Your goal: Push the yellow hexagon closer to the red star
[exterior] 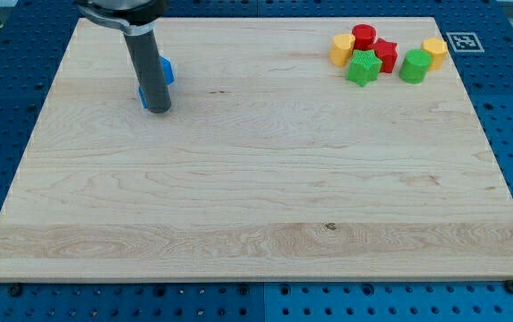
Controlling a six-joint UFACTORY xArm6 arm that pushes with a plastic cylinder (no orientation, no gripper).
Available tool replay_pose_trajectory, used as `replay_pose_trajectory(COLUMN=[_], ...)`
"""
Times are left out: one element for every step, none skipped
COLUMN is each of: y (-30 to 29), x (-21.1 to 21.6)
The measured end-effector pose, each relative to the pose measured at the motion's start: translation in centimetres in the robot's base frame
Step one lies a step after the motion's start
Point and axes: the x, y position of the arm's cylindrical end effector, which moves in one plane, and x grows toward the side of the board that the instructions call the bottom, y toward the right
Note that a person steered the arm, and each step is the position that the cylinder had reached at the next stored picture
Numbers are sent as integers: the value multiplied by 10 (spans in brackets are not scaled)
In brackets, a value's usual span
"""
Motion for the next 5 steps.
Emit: replay_pose_trajectory(y=[4,74,119,117,139], x=[0,-10,-46,-84,-137])
